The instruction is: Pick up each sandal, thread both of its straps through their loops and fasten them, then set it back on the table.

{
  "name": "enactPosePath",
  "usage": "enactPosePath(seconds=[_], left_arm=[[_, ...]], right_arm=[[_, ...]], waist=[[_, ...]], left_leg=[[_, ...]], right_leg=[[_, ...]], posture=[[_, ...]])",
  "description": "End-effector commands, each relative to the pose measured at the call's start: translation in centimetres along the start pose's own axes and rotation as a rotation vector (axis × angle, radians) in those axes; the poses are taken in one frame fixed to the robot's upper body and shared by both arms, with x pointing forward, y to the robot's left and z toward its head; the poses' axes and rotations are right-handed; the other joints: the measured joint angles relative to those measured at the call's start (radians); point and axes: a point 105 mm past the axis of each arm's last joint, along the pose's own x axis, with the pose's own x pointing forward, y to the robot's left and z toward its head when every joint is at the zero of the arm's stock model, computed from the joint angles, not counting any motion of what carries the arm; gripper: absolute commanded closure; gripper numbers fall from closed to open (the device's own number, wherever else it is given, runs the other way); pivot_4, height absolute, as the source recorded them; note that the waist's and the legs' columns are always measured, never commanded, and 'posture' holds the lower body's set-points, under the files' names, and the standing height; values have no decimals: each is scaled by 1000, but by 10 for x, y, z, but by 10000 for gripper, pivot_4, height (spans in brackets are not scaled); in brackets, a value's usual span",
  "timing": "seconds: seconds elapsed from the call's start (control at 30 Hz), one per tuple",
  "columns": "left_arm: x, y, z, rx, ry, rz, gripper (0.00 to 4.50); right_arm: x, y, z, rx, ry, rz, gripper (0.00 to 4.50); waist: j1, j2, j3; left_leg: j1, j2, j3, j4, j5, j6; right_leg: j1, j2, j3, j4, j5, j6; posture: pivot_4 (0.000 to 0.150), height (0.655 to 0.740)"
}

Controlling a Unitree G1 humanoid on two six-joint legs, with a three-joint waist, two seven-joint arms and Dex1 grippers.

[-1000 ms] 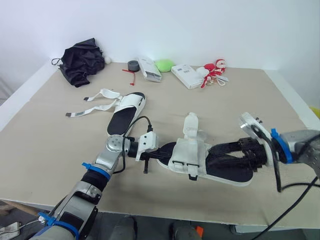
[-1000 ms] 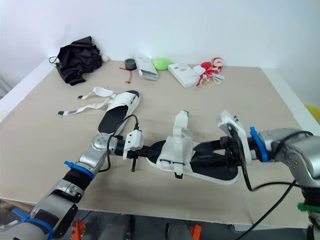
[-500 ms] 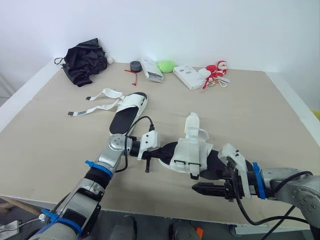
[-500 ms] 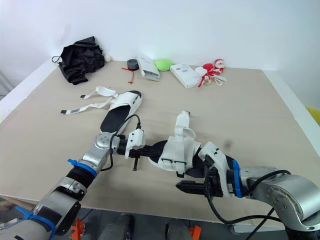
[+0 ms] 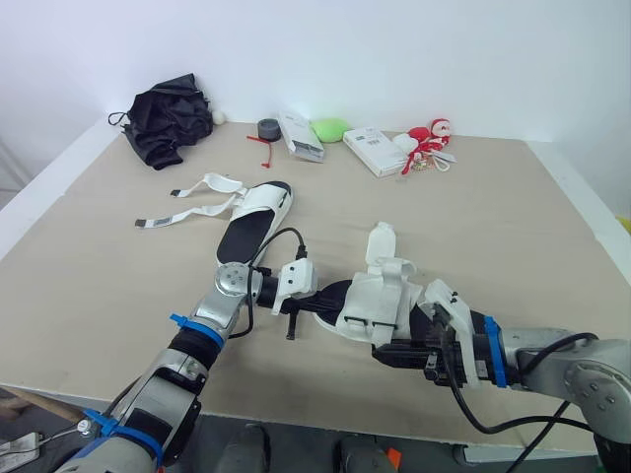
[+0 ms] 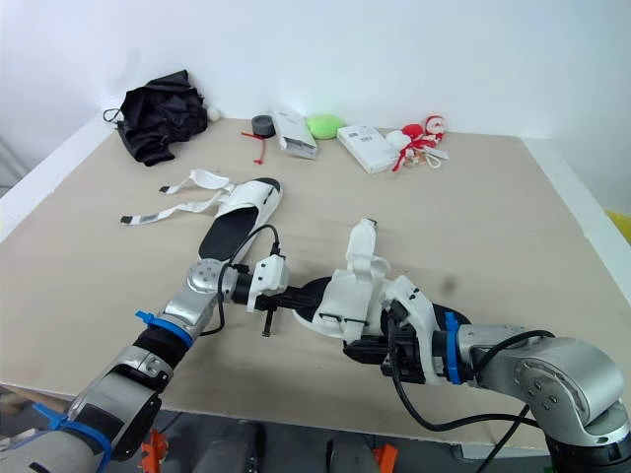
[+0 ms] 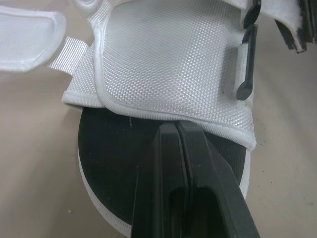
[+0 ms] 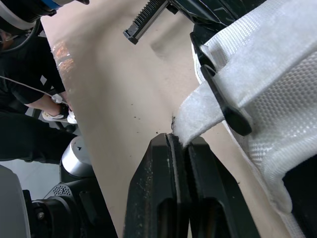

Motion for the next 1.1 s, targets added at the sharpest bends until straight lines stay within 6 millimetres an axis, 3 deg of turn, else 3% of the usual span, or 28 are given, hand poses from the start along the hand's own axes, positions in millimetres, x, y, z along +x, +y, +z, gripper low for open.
enactPosePath(seconds=[0.03,0.17,0.3,0.37,0.5,0.57,0.67,0.9,1.1], left_arm=[[0,-22,-41,-83,176,-82,45000],[0,-20,-40,-76,178,-84,45000],[1,-19,-40,-74,178,-86,45000],[1,-19,-40,-74,177,-86,45000],[2,-20,-41,-78,176,-87,45000],[1,-20,-41,-78,176,-88,45000],[2,-20,-41,-79,174,-87,45000],[1,-19,-40,-84,172,-81,45000],[-1,-19,-41,-92,171,-78,45000]], right_arm=[[-6,27,9,-82,-26,131,44671],[-15,50,21,-128,-83,266,44671],[-21,52,45,-141,-186,293,44671],[-23,45,62,-148,-263,268,44671],[-28,7,101,-67,-433,116,44671],[-26,-13,109,-9,-455,41,44671],[-20,-38,108,76,-444,-63,44671],[-18,-73,96,191,-443,-215,44671],[-15,-70,90,259,-446,-149,44671]], waist=[[0,0,0],[0,0,0],[0,-1,1],[0,-2,1],[0,-2,1],[0,-2,1],[1,-2,1],[0,-1,1],[0,-1,1]], left_leg=[[0,0,0,0,0,0],[0,0,0,0,0,0],[0,1,0,0,1,1],[0,1,0,0,1,2],[0,2,1,0,2,3],[0,2,2,0,2,4],[-2,1,2,0,3,6],[-3,0,2,-1,4,7],[-2,1,2,-1,5,9]], right_leg=[[0,0,0,0,-1,-2],[0,0,0,0,-2,-4],[0,0,0,0,-1,-4],[0,0,0,0,-1,-5],[0,-2,-1,0,0,-6],[-1,-4,-1,0,0,-6],[-2,-5,-2,0,0,-5],[-2,-6,-2,0,1,-4],[-2,-6,-2,0,2,-4]], posture=[[1500,7380],[1500,7380],[1500,7380],[1500,7380],[1500,7380],[1500,7380],[1500,7380],[1500,7380],[1500,7380]])
